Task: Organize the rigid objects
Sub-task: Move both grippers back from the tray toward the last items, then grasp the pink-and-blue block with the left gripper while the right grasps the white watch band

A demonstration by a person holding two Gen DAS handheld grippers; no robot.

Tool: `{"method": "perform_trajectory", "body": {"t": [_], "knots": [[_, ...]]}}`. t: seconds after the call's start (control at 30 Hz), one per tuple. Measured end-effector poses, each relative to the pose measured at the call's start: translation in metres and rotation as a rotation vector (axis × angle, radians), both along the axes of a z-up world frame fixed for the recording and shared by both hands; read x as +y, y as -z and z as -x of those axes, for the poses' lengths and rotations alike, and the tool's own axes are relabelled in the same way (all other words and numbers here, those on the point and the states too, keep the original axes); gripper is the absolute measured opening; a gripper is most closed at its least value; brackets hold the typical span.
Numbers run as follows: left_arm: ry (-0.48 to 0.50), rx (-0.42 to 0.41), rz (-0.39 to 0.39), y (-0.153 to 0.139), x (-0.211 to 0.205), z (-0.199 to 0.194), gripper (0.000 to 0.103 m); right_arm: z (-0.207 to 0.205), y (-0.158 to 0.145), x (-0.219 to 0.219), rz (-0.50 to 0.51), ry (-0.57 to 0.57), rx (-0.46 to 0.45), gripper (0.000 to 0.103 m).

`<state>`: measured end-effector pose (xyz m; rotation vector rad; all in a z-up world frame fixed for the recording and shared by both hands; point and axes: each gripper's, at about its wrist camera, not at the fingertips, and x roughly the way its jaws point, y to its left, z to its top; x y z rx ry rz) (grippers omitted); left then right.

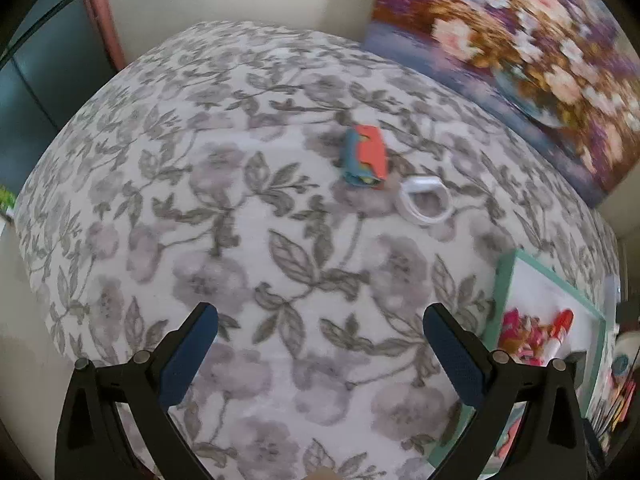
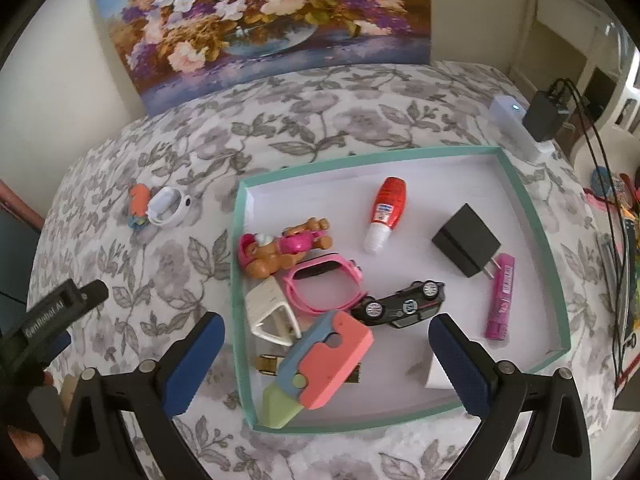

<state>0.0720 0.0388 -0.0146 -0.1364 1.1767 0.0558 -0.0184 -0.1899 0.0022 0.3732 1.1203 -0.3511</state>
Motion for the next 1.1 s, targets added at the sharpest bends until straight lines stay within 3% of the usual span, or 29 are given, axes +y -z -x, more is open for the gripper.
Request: {"method": "perform_trajectory", "body": {"t": [0.17,0.6,0.8,1.1], "knots": [[-0.035,-0.013,-0.004,-0.003,0.013,-0.007,0.102,-0.005,0.002,0.008,0.000,-0.016,0.002,0.103],[-0.007,-0.014,0.030,-0.006,0.017,-0.033,0.102,-0.030,-0.003,0.009,0.024,-0.011,-0.006,0.103],[-0.029,0.018,0.071,-0.001,0.023,-0.053,0.102,-0.050,-0.004,0.011,0.030,-0.016,-0.002,0.103],[-0.043,0.001,0.106,-0.007,0.026,-0.086,0.102,-0.088,0.000,0.022,0.054,-0.055,0.003,0.103]]}}
